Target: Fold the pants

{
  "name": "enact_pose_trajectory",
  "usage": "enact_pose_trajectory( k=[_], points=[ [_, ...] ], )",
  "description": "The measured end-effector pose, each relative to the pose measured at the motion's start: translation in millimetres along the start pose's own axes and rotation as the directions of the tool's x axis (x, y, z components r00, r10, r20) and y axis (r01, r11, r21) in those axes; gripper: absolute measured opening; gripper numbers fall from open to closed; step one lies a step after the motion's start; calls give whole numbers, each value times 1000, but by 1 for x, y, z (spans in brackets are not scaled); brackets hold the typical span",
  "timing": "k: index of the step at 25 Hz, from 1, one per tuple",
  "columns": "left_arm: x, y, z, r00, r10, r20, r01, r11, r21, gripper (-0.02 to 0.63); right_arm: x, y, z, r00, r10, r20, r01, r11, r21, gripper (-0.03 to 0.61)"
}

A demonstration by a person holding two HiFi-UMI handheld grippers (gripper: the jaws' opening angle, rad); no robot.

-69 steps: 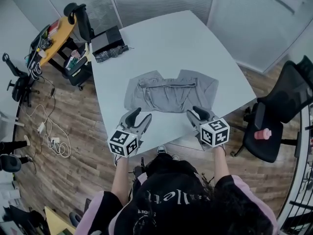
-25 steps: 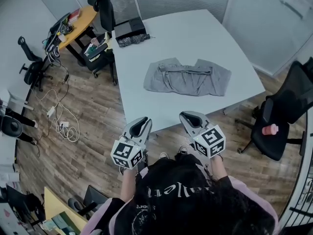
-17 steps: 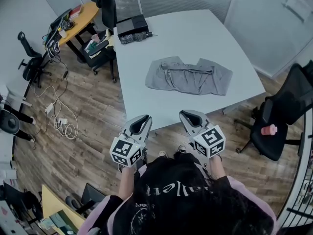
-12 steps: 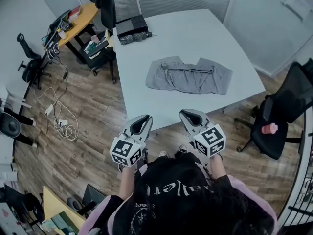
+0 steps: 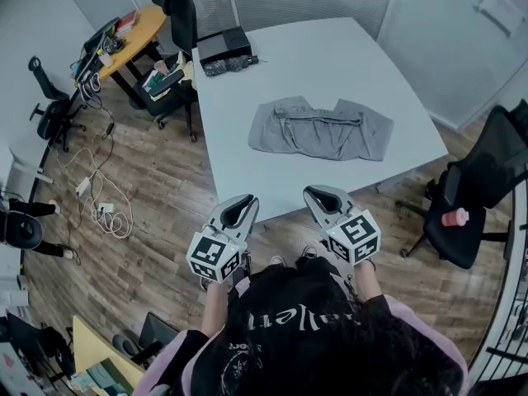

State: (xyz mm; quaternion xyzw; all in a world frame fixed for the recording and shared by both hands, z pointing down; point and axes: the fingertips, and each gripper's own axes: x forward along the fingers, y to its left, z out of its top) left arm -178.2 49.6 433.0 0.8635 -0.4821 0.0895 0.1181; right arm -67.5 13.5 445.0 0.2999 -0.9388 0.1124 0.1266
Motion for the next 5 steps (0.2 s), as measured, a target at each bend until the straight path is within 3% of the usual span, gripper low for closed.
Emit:
enact_pose_trajectory(
  k=[5],
  points=[
    [0, 4, -2, 1000, 1, -2, -1, 1000, 4, 58, 5, -1, -3, 1000, 0, -6, 0, 1000, -1, 29]
  ],
)
